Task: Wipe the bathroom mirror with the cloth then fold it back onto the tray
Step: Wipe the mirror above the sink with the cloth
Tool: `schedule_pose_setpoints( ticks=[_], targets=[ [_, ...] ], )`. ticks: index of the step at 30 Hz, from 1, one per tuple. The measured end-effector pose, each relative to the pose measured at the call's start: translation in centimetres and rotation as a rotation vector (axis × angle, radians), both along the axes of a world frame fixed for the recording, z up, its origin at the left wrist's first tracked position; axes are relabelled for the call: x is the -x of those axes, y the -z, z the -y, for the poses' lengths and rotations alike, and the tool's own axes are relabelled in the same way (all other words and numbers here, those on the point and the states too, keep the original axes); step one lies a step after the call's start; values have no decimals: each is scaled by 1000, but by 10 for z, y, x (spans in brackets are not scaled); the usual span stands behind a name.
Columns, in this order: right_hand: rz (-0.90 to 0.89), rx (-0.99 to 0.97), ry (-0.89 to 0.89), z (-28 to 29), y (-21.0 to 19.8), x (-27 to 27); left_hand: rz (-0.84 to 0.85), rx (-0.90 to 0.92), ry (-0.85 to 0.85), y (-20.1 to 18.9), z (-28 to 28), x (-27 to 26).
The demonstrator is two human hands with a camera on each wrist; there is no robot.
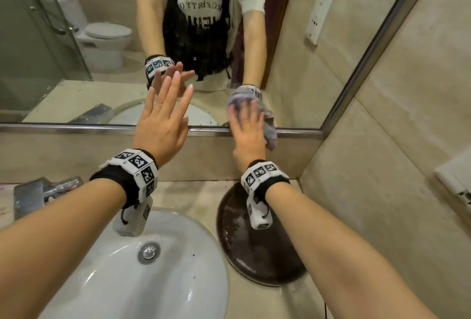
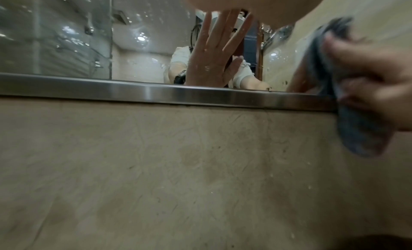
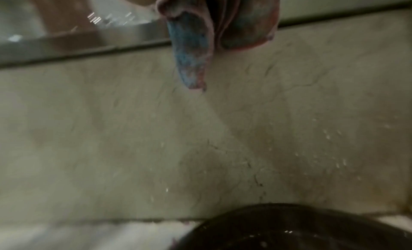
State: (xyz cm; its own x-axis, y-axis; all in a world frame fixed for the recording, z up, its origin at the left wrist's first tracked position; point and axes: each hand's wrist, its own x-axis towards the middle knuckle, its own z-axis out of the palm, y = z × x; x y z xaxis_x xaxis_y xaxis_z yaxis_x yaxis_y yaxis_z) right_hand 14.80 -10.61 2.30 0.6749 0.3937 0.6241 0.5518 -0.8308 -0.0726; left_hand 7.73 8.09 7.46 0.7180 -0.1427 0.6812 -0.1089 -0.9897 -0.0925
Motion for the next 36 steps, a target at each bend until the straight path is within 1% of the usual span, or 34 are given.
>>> schedule_pose_setpoints(
  ticks=[2,3,4,6,8,11,13,15,16,18,20,21,23,26,28,29,30,31,32,34,36],
  targets=[
    [117,296,-162,-9,14,-2,3,2,-15,0,-6,3],
    [152,412,-202,-11,16,-4,3,-3,-20,1,-10,5],
    [171,488,-229,-10,15,-5,3,-8,-26,1,-14,8],
    [190,561,-274,-5,7,-5,-6,-11,-40,5,-18,12],
    [222,579,-299,4,0,-6,-29,-13,-47,9,-19,16],
    [241,542,-227,35,0,-6,-31,-30,-36,7,-15,16],
    [192,502,-151,69,5,-8,-21,-35,-16,3,-10,13],
    [91,470,-45,103,8,-6,-18,-37,7,1,-3,9],
    [13,447,23,116,8,-4,-21,-41,21,1,3,6],
    [-126,304,187,134,4,2,-28,-49,58,2,17,0],
    [-241,143,341,145,-1,4,-20,-44,100,3,35,-6],
    [-300,129,404,149,-2,4,-15,-42,121,4,44,-9],
    [-432,104,474,149,-4,3,-12,-48,158,4,59,-12],
    [-451,11,510,136,-6,2,-13,-54,183,3,71,-15],
    [-460,-22,473,117,-5,5,-20,-47,174,2,71,-15],
    [-381,-6,420,104,-3,9,-20,-42,166,2,68,-14],
    [-230,44,348,87,1,13,-19,-38,155,1,64,-12],
    [-114,152,269,69,4,17,-15,-36,143,1,58,-10],
    [-59,281,181,51,7,20,-11,-37,131,-1,51,-8],
    [13,441,20,19,4,20,-10,-41,96,-3,35,-3],
    [60,606,-80,-7,-7,18,-3,-33,41,-8,16,3]
  ],
)
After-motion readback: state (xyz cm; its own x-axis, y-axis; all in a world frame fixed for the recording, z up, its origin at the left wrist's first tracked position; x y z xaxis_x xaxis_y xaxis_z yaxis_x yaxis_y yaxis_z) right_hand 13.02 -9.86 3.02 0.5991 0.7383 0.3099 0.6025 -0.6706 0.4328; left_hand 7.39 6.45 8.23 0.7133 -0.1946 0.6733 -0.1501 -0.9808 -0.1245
